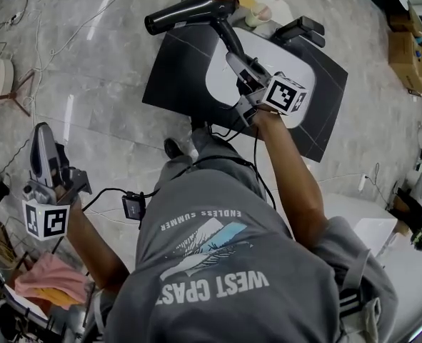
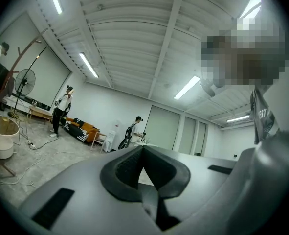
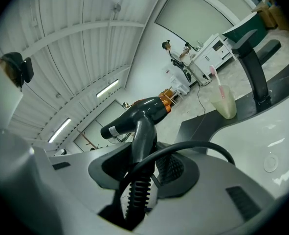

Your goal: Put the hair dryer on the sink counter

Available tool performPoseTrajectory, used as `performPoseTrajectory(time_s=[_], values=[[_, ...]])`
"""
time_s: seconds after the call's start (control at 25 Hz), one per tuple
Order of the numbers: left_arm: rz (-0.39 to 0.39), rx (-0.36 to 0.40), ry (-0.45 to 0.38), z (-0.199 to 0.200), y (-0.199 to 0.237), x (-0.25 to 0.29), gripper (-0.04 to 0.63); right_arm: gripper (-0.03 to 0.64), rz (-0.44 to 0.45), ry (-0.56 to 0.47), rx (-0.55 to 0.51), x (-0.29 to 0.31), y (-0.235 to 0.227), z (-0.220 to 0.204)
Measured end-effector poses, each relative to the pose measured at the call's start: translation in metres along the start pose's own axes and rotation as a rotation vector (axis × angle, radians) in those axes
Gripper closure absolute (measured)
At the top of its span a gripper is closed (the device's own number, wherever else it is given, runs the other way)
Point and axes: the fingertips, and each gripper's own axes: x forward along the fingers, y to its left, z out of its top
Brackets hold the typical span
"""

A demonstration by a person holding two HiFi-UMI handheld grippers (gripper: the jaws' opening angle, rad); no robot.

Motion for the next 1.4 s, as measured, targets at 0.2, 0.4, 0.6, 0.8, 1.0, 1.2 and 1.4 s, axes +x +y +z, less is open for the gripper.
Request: performPoseTrajectory(time_s=[0.2,0.4,0.6,0.8,1.0,1.2,1.4], values=[[0.018,-0.017,0.019,-0.013,0.004,0.005,0.58,0.449,-0.023,0.039,-0.002,0.012,-0.024,-0.01],[0.032,-0.028,0.034,-0.02,0.008,0.005,0.58,0.449,-0.043,0.076,0.016,0.024,-0.043,-0.027],[0.049,-0.04,0.054,-0.027,0.013,0.006,0.58,0.449,-0.058,0.107,0.029,0.036,-0.058,-0.042],[0.06,-0.052,0.07,-0.037,0.019,0.009,0.58,0.449,-0.085,0.152,0.014,0.046,-0.075,-0.059],[0.065,-0.061,0.083,-0.044,0.023,0.012,0.58,0.449,-0.095,0.172,0.006,0.049,-0.087,-0.072],[0.071,-0.07,0.099,-0.052,0.025,0.013,0.58,0.449,-0.114,0.19,-0.016,0.05,-0.096,-0.081],[0.075,-0.078,0.104,-0.056,0.026,0.011,0.58,0.448,-0.129,0.201,-0.046,0.051,-0.1,-0.089]])
